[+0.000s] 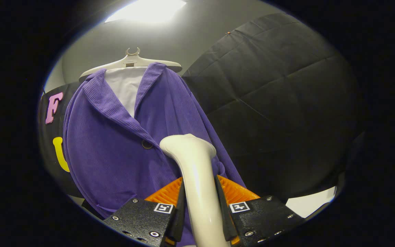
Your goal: Iron the clothes twice with a garment steamer, once on the left side and once on the right side.
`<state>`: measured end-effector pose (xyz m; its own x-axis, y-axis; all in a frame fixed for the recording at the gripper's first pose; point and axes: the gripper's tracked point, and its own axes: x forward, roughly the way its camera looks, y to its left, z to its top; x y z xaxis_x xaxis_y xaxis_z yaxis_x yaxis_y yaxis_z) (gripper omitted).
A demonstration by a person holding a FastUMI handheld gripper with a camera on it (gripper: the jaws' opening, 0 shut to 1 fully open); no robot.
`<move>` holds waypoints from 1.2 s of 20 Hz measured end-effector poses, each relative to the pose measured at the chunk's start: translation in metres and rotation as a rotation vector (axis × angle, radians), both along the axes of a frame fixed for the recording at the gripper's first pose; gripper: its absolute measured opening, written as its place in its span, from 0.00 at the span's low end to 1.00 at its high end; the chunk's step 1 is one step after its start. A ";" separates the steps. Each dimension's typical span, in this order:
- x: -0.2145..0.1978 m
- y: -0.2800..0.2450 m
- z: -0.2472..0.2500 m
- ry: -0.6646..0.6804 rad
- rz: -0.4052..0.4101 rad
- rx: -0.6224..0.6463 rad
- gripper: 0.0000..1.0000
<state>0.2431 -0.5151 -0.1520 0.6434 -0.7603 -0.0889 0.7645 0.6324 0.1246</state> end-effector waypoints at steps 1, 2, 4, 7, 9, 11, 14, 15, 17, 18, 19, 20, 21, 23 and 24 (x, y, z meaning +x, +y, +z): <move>-0.006 0.001 -0.008 0.012 0.001 0.009 0.45; -0.013 0.002 -0.016 0.026 -0.002 0.015 0.45; -0.026 0.005 -0.030 0.042 -0.001 0.029 0.45; -0.038 0.012 -0.054 0.074 0.007 0.060 0.45; -0.050 0.018 -0.075 0.102 0.015 0.086 0.45; -0.056 0.023 -0.094 0.133 0.021 0.111 0.45; -0.069 0.032 -0.121 0.167 0.026 0.154 0.45; -0.073 0.035 -0.127 0.170 0.024 0.171 0.45; -0.081 0.040 -0.142 0.194 0.023 0.204 0.45; -0.085 0.042 -0.148 0.206 0.023 0.212 0.45; -0.088 0.044 -0.153 0.226 0.024 0.221 0.45; -0.089 0.045 -0.158 0.251 0.028 0.230 0.45; -0.090 0.049 -0.162 0.274 0.035 0.239 0.45; -0.103 0.063 -0.169 0.302 0.050 0.245 0.45; -0.112 0.071 -0.173 0.315 0.058 0.250 0.45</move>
